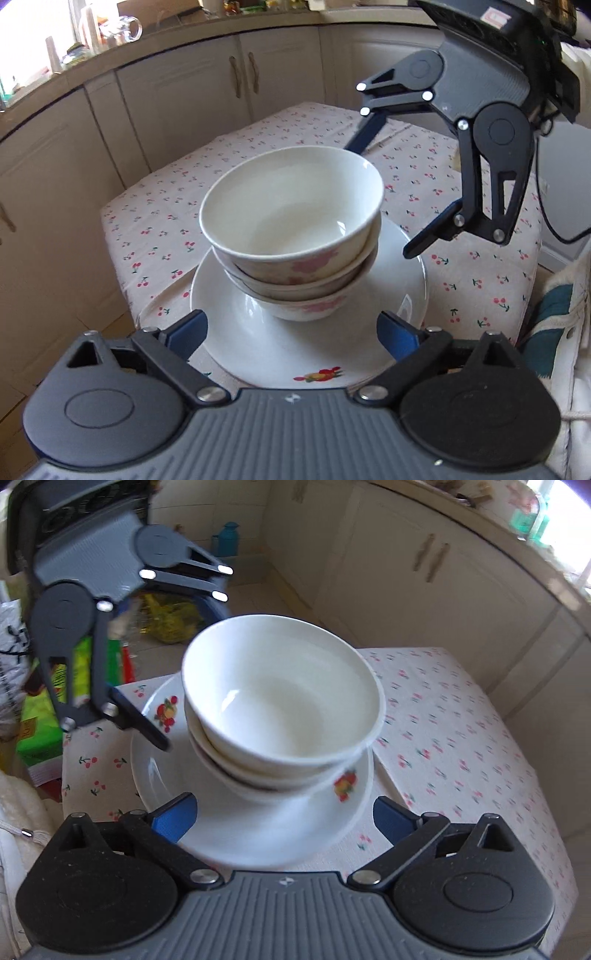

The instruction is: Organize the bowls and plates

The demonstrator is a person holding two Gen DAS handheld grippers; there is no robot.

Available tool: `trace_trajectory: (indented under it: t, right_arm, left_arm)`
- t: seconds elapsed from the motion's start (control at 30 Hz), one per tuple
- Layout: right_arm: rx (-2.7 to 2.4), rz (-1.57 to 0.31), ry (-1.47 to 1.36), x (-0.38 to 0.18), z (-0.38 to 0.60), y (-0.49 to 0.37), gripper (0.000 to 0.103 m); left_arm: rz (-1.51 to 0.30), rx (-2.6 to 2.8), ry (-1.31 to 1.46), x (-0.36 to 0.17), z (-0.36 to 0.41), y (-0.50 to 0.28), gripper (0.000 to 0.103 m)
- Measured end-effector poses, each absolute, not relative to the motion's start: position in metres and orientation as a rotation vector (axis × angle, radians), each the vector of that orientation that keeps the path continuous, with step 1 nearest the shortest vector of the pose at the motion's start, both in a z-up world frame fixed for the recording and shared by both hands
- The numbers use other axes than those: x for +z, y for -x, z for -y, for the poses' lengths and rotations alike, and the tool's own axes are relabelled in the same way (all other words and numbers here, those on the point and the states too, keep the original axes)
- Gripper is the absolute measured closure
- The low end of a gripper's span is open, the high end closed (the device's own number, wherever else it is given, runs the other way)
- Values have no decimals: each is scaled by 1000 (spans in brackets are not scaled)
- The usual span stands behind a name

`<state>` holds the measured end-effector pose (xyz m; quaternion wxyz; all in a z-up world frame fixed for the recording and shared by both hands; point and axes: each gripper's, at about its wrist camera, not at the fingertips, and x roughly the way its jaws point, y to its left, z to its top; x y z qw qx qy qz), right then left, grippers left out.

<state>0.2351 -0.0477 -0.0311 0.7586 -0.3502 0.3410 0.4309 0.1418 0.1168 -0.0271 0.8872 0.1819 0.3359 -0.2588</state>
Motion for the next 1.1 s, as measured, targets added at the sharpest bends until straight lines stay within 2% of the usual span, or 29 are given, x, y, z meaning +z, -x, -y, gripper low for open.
trace_trajectory:
  t: [0.2, 0.37, 0.57, 1.1]
  right_arm:
    - [629, -729, 517, -4, 89, -204, 0]
    - [355, -735, 273, 6, 115, -180, 0]
    - [248, -757, 135, -6, 128, -140, 0]
    - [169, -627, 149, 5, 131, -75, 0]
  left_arm:
    - [-527, -337, -258, -2, -102, -93, 1]
    - [-540, -124, -108, 13, -72, -75, 1]
    - [-583, -8, -15, 13, -42, -55, 1]
    - [-569, 39, 43, 17, -26, -13, 1]
